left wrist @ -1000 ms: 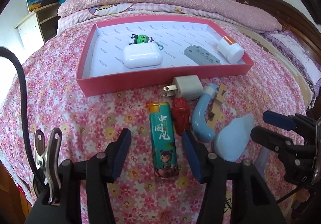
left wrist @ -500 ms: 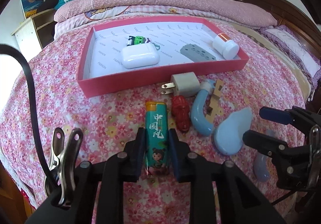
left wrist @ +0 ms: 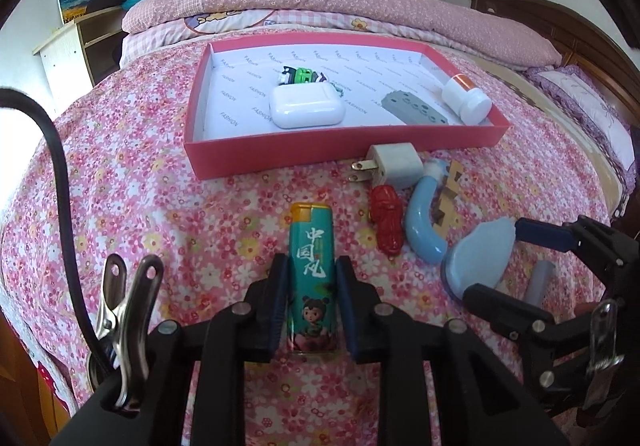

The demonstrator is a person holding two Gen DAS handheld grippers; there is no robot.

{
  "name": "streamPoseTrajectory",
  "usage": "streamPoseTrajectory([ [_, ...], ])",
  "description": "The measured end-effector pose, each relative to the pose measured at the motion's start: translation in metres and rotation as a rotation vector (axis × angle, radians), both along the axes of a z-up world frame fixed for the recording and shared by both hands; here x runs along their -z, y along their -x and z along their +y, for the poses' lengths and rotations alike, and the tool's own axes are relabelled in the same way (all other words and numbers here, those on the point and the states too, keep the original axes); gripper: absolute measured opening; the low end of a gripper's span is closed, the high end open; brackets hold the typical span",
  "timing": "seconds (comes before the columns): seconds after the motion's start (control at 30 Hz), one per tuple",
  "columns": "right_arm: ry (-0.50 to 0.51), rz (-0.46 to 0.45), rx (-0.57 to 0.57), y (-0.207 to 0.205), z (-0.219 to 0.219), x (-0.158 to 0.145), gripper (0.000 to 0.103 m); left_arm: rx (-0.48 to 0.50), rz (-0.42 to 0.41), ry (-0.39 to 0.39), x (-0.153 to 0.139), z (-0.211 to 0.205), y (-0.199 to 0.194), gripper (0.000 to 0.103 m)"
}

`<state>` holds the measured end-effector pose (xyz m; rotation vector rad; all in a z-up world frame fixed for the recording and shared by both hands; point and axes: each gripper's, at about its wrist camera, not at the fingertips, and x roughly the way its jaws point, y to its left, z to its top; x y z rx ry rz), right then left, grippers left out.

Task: Organize rigid objects
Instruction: 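Grasp the green lighter with the left tool while the right tool grasps the blue plastic piece, then carry the lighter and blue piece over the tray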

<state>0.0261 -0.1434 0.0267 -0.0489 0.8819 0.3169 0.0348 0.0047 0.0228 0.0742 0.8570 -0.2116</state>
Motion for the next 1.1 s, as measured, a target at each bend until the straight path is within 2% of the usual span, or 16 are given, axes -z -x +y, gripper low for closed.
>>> streamPoseTrajectory([
  [0.17, 0.008, 0.011, -0.005, -0.004, 0.004, 0.002, 0.088, 0.002, -0.005, 0.007, 0.000, -0.001, -0.001, 0.029],
  [0.47, 0.062, -0.016, 0.017, -0.003, 0.015, 0.006, 0.090, -0.006, -0.002, 0.026, 0.001, 0.003, 0.000, 0.027],
  [0.5, 0.057, -0.015, 0.026, -0.003, 0.015, 0.006, 0.089, -0.010, -0.003, 0.020, 0.000, 0.003, 0.000, 0.024],
  [0.67, 0.034, -0.036, 0.041, 0.002, 0.009, 0.006, 0.089, -0.013, 0.006, 0.063, -0.005, 0.011, 0.004, 0.024],
  [0.9, 0.001, -0.069, 0.062, 0.004, 0.000, -0.006, 0.089, -0.034, -0.023, 0.095, -0.023, 0.021, 0.007, 0.024],
  [1.1, -0.047, -0.077, 0.072, 0.000, -0.008, -0.020, 0.089, -0.030, -0.068, 0.078, -0.040, 0.018, 0.006, 0.024],
])
